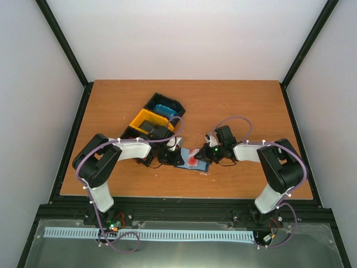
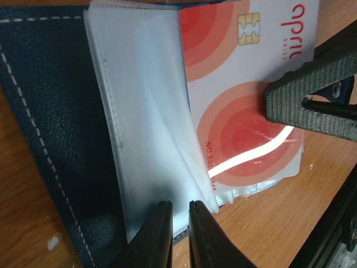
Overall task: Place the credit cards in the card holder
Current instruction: Insert the credit card into the card holder.
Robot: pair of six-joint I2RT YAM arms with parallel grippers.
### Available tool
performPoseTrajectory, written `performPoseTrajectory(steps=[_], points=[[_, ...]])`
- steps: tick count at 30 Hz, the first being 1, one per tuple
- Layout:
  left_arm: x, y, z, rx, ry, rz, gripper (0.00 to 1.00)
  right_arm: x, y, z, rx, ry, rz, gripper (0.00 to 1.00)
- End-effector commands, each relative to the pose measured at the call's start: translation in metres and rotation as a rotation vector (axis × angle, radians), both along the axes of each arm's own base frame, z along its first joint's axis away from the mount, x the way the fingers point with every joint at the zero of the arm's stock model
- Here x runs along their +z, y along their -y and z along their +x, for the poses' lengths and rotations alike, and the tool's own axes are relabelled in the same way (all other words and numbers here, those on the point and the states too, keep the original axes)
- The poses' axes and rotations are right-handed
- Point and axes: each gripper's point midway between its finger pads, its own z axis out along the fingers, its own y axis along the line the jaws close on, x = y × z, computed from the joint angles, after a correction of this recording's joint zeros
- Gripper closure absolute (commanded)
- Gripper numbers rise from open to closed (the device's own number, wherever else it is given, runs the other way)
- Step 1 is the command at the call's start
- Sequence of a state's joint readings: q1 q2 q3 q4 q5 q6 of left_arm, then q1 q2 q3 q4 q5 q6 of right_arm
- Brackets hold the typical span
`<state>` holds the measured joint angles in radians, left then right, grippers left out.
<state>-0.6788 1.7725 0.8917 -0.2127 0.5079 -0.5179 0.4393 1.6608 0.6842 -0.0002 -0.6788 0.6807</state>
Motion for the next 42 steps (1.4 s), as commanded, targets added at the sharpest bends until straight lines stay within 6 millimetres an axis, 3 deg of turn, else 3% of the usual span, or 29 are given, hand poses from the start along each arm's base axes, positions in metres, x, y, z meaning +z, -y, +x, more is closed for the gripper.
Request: performPoseTrajectory(steps=[1,9,15,22,26,34,42], points=[[-0.022,-0.015,-0.01,0.016,-0.045,0.083,0.88,-0.019,0.0,-0.012,0.024,-0.043,-0.015,0.97],[-0.018,-0.014,-0.009,0.023,-0.045,0.084,0.87,-0.024,-0.014,-0.014,0.029,-0.068,0.025,0.97],[0.012,-0.007,0.001,0.054,-0.006,0.038,0.77,-0.031,-0.02,-0.014,0.028,-0.085,0.028,0.97],[0.034,-0.019,0.021,0.176,0.073,0.086,0.73,-0.037,-0.021,-0.014,0.024,-0.105,0.028,0.97],[0.026,-0.023,0.017,0.178,0.059,0.107,0.76,-0.037,-0.023,-0.014,0.023,-0.106,0.032,0.97],[0.002,-0.03,0.01,0.164,0.013,0.162,0.97,-0.035,-0.03,-0.015,0.039,-0.101,0.042,0.97],[-0.007,-0.033,0.003,0.158,-0.009,0.172,0.99,-0.035,-0.041,-0.015,0.061,-0.103,0.07,0.97]])
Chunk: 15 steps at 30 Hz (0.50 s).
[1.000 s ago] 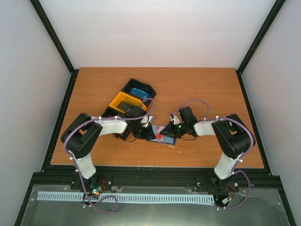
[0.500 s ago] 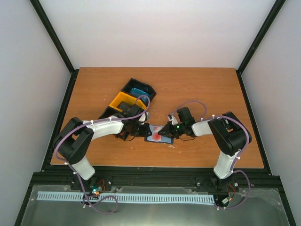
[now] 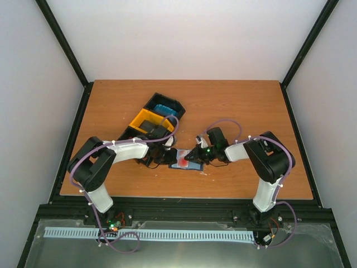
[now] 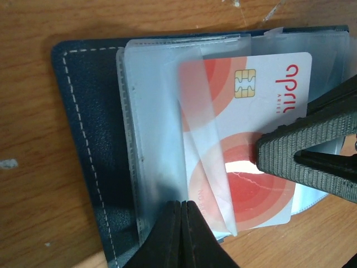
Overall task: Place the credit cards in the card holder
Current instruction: Insert the credit card into the card holder.
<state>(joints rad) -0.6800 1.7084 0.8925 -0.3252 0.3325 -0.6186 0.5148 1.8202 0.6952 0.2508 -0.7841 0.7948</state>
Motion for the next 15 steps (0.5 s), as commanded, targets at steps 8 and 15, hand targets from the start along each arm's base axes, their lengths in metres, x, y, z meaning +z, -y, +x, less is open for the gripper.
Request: performPoseTrajectory(steps=[8,15], points=[[0.01,-0.009,0.004,0.04,0.034,0.038,0.96,-0.029,-0.001,-0.008,-0.005,-0.064,-0.084,0.97],[0.027,-0.025,0.016,0.101,0.117,0.102,0.78,-0.036,0.003,-0.012,-0.002,-0.076,-0.11,0.97]])
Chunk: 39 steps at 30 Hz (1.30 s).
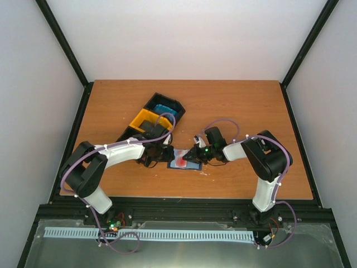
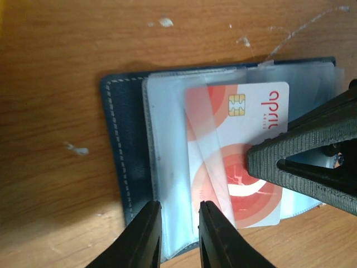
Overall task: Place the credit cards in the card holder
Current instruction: Insert the credit card into the card holder.
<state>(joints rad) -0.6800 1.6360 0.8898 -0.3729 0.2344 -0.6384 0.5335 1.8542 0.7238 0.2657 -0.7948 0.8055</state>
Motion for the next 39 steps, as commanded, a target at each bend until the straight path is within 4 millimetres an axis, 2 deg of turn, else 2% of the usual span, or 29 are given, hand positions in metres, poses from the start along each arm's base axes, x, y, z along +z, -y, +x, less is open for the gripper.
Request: performPoseTrajectory(steps=[1,9,15,19,29,39], points=[[0.009,-0.011,0.008,0.04,0.047,0.057,0.77,-0.035,0.013,-0.013,-0.021,-0.069,-0.125,0.97],[-0.016,-0.01,-0.001,0.016,-0.018,0.07,0.86,-0.032,0.012,-0.013,-0.006,-0.065,-0.125,0.97],[-0.03,-0.014,-0.01,0.01,-0.05,0.082,0.99,-0.033,0.008,-0.02,0.047,-0.068,-0.121,0.97],[-0.035,-0.015,-0.012,0.009,-0.061,0.085,0.99,-0.035,0.003,-0.025,0.062,-0.091,-0.103,0.97],[-0.037,-0.015,-0.014,0.01,-0.071,0.082,0.99,-0.035,-0.007,-0.017,0.066,-0.092,-0.098,0.97],[-0.037,-0.016,-0.014,0.016,-0.072,0.087,0.99,-0.034,-0.018,-0.017,0.078,-0.086,-0.088,0.97]])
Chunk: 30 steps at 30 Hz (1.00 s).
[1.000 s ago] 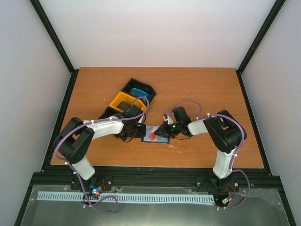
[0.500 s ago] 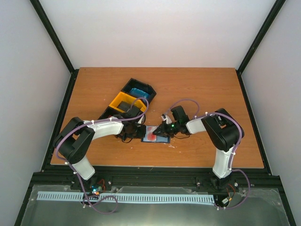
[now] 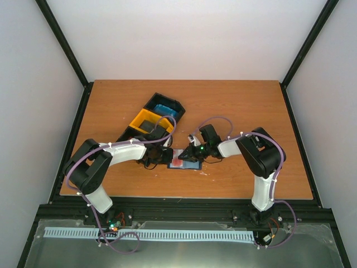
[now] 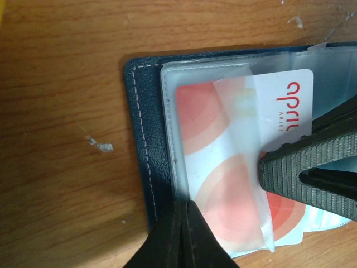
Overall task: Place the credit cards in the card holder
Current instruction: Insert the credit card into the card holder.
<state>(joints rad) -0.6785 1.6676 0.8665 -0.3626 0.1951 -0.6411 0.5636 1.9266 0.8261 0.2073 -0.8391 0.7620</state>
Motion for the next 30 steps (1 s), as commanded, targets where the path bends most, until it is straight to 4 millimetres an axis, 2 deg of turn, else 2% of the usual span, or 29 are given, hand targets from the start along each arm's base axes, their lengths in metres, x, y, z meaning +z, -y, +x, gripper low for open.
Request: performPoseTrajectory(steps=[1,9,22,25,27,30], points=[[-0.018,-0.006,-0.012,-0.002,-0.058,0.031,0.99,-0.033,0.002,-0.019,-0.003,-0.074,-0.103,0.97],[-0.011,-0.003,-0.011,0.0,-0.048,0.011,0.98,-0.034,0.004,-0.019,-0.041,-0.065,-0.109,0.97],[-0.015,-0.003,-0.019,-0.01,-0.071,-0.008,0.87,-0.043,0.006,-0.018,-0.143,-0.118,-0.066,0.97],[-0.019,-0.004,-0.02,-0.011,-0.079,0.004,0.88,-0.043,0.006,-0.019,-0.144,-0.121,-0.066,0.97],[-0.024,-0.008,-0.021,-0.003,-0.09,0.029,0.94,-0.043,0.007,-0.019,-0.147,-0.117,-0.071,0.96],[-0.036,-0.019,-0.028,0.014,-0.13,0.088,0.97,-0.044,0.01,-0.02,-0.144,-0.115,-0.098,0.89]])
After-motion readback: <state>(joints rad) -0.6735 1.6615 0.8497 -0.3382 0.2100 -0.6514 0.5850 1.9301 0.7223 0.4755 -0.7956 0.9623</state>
